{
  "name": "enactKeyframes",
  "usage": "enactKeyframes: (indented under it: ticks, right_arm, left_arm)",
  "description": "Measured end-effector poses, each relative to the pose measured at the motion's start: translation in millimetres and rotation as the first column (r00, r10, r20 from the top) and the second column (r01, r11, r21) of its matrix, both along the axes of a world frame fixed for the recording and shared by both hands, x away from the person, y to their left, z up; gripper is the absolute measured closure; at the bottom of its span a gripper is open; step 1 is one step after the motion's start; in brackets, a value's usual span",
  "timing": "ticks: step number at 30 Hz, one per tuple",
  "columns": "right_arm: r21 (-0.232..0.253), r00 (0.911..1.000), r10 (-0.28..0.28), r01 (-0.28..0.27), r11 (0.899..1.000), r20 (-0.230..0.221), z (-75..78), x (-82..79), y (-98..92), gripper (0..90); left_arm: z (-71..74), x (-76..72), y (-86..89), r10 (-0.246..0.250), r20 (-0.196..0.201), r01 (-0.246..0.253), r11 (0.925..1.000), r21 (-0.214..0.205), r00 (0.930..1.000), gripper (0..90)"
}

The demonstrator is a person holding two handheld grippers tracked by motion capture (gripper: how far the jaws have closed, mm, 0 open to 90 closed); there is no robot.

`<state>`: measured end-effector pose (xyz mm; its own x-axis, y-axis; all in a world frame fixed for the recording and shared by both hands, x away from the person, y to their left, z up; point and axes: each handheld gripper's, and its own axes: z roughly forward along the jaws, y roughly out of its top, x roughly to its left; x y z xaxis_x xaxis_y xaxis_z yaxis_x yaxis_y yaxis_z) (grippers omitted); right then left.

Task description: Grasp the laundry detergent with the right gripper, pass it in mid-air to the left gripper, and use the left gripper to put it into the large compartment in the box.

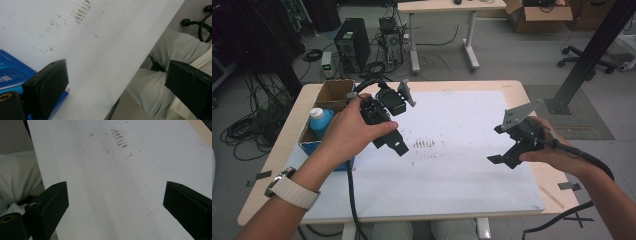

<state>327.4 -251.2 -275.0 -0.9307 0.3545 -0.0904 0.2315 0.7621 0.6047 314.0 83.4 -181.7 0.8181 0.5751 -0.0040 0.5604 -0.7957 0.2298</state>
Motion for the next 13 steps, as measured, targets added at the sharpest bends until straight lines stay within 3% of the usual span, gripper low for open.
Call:
enactKeyframes:
  ticks: [13]
  right_arm:
    - [0.002, 1.0, -0.001, 0.001, 1.0, 0.001, -0.8, -2.1, -0.1, 6.3]
  left_arm:
    - [-0.8, -1.2, 1.5, 0.004, -0.002, -0.004, 1.0, -0.003, 1.0, 5.2]
